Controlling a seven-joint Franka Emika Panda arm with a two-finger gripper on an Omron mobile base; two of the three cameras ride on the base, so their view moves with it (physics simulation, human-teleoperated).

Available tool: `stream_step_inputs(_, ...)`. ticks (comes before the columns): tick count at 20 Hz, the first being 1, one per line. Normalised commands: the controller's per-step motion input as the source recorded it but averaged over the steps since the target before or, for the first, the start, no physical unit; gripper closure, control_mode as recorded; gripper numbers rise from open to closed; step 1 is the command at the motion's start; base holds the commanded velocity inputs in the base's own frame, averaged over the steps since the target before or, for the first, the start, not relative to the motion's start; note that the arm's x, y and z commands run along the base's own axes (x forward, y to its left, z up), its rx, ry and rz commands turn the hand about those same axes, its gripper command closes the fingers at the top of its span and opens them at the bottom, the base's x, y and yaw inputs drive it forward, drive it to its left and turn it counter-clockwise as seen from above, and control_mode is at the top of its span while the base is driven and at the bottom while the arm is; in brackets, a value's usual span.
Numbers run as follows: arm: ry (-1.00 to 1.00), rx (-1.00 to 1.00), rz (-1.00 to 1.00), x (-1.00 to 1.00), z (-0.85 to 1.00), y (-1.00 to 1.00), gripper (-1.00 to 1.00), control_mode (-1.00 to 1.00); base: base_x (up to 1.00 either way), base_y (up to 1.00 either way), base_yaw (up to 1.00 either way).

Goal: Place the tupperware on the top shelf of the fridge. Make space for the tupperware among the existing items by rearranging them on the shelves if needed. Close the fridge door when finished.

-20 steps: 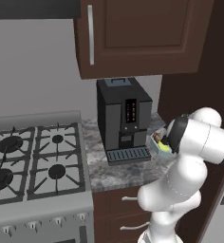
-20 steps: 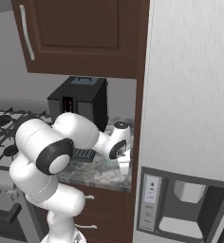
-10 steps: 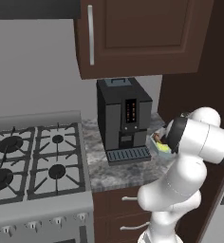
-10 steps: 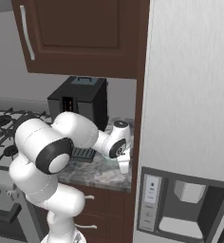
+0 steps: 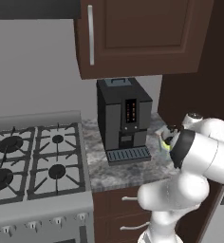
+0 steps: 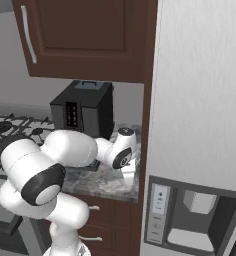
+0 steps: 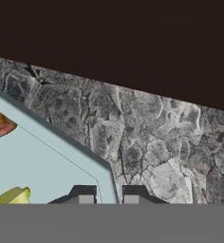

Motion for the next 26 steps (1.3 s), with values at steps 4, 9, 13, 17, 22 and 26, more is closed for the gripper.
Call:
stream_step_inputs(4,-0.02,0.0,0.0,-0.5,0.74,0.36,1.0,-1.0,0.0,0.0,0.0)
stream_step_inputs(9,0.0,0.0,0.0,-0.56,0.98,0.33,1.0,-1.0,0.0,0.0,0.0)
stream_step_inputs(13,0.0,0.0,0.0,-0.78,0.93,0.26,1.0,-1.0,0.0,0.0,0.0)
stream_step_inputs(17,0.0,0.0,0.03,-0.99,0.78,0.18,1.0,-1.0,0.0,0.0,0.0)
stream_step_inputs(22,-0.03,0.0,0.2,-1.0,0.64,0.07,1.0,-1.0,0.0,0.0,0.0)
stream_step_inputs(26,-0.08,-0.02,0.25,-0.5,0.34,0.2,1.0,-1.0,0.0,0.0,0.0)
